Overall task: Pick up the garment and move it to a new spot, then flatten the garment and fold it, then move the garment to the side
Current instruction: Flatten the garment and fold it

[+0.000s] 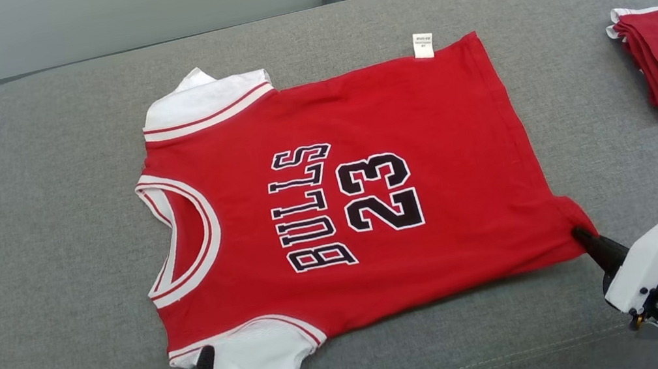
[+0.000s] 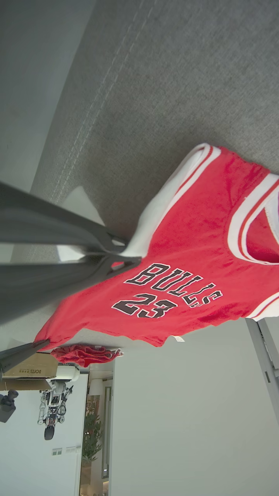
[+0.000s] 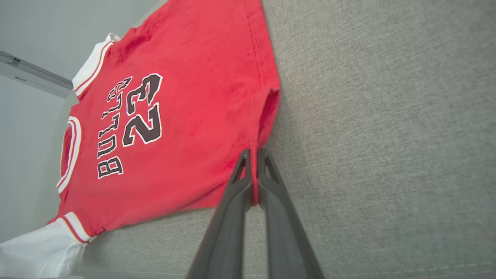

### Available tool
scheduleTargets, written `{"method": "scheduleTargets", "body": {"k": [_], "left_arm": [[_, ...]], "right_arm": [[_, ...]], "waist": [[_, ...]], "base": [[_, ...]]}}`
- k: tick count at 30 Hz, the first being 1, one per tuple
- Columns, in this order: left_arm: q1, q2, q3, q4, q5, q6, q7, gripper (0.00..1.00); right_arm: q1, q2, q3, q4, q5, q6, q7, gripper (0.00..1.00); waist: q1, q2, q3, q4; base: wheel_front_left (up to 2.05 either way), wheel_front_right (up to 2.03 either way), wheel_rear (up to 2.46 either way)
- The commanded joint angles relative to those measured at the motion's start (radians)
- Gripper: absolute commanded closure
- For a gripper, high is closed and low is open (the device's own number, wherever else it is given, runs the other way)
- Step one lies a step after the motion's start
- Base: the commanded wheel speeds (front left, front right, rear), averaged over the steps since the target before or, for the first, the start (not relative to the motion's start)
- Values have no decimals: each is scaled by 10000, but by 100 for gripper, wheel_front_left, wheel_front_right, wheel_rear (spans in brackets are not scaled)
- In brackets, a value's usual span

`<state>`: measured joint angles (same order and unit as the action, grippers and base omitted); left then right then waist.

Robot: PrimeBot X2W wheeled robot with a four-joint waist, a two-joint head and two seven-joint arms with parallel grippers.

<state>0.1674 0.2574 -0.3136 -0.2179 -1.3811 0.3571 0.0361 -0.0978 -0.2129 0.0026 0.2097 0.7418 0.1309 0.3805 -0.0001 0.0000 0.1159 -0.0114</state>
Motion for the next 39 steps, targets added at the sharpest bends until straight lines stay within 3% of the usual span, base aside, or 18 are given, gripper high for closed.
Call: {"method": "scheduleTargets", "body": {"k": [1,16,28,39], "left_arm": [[-337,-113,137,28,-178,49,49,100],[-3457,-617,726,2580,-245,50,-45,100],[-5571,-971,850,4616,-231,-241,-76,100],[-6773,-904,709,5785,100,-525,-82,100]], "right_arm": [[-248,32,-105,104,100,-4,110,100],[-3451,291,-322,2541,-588,-5,834,100],[-5569,472,40,4944,-1150,-5,369,100],[-6755,525,614,6388,-1188,-5,-96,100]], "waist": [[1,0,21,-3],[1,0,767,-71],[1,0,1333,1],[1,0,1558,3]], "base": [[0,0,0],[0,0,0],[0,0,0],[0,0,0]]}}
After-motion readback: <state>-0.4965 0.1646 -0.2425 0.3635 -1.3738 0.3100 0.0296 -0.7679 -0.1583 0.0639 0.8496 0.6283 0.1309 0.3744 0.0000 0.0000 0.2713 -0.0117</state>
